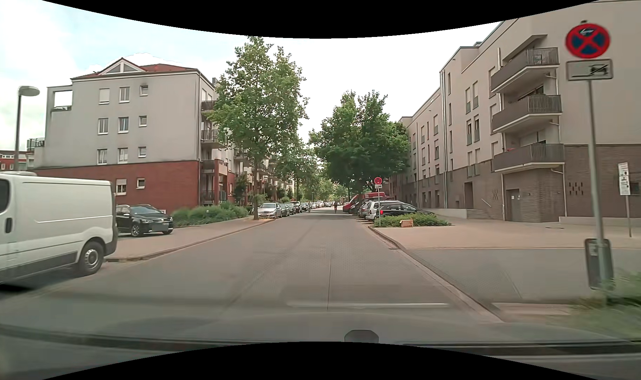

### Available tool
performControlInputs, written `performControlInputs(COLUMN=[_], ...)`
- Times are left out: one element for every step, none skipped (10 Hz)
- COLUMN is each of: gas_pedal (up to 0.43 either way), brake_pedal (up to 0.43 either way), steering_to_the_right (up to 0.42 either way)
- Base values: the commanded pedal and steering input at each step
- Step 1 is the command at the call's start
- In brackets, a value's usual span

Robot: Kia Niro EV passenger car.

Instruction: Follow the waypoints while adhering to traffic rules and regulations

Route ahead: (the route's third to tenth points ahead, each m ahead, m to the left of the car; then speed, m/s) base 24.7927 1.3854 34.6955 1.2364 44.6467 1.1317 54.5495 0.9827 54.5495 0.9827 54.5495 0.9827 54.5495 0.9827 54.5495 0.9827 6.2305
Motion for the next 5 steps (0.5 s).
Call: performControlInputs(gas_pedal=[0.138, 0.138, 0.138, 0.138, 0.138], brake_pedal=[0.018, 0.018, 0.018, 0.018, 0.018], steering_to_the_right=[0.003, 0.002, -0.001, -0.001, -0.001])
